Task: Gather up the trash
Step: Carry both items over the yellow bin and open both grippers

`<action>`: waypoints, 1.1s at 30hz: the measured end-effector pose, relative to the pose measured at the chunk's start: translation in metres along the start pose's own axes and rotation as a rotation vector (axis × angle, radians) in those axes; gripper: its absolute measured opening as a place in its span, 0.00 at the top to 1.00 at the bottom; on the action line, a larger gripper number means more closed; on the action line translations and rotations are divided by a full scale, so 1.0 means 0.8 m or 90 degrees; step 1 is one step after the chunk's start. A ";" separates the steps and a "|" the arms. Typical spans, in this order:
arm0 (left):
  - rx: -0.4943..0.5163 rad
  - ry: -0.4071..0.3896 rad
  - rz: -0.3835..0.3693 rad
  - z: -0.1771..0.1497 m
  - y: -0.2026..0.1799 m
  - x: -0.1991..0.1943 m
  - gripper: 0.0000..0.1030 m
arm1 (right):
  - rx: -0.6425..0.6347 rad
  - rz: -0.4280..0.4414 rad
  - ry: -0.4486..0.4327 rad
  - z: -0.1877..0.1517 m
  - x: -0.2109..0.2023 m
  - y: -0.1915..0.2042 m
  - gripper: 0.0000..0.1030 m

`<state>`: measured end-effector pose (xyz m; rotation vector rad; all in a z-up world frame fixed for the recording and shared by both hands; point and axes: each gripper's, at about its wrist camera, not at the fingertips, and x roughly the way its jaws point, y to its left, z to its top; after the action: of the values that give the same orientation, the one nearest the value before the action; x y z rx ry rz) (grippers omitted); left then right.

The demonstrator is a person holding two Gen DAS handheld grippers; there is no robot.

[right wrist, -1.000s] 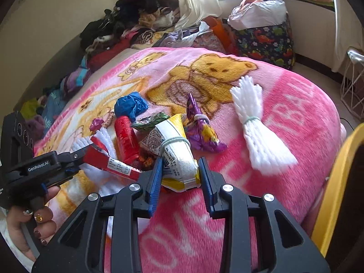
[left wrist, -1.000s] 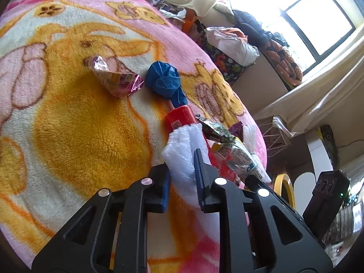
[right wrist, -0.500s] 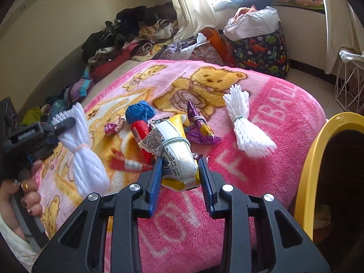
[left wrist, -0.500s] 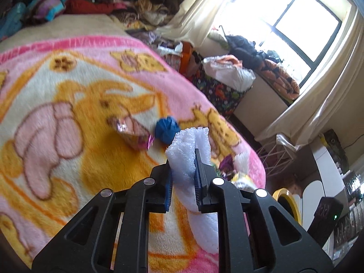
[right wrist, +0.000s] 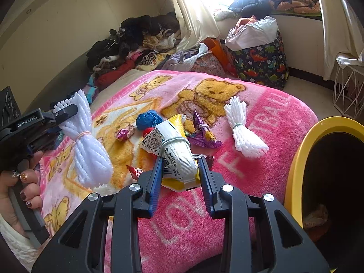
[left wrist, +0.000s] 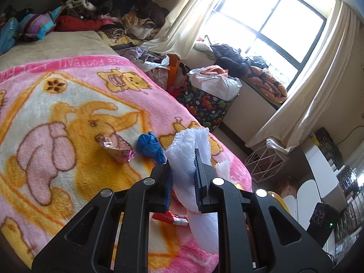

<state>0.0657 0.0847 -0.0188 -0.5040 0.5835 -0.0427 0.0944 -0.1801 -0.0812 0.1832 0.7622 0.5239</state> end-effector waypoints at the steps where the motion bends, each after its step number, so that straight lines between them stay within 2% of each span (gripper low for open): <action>1: 0.002 0.000 -0.002 -0.001 -0.003 0.000 0.90 | 0.000 0.000 -0.002 -0.001 -0.003 0.000 0.71; 33: 0.109 0.003 -0.073 -0.033 -0.120 -0.004 0.90 | 0.070 -0.053 -0.104 0.004 -0.099 -0.061 0.71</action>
<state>0.0585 -0.0110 0.0085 -0.3701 0.5491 -0.2019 0.0673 -0.2625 -0.0477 0.2912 0.6362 0.3837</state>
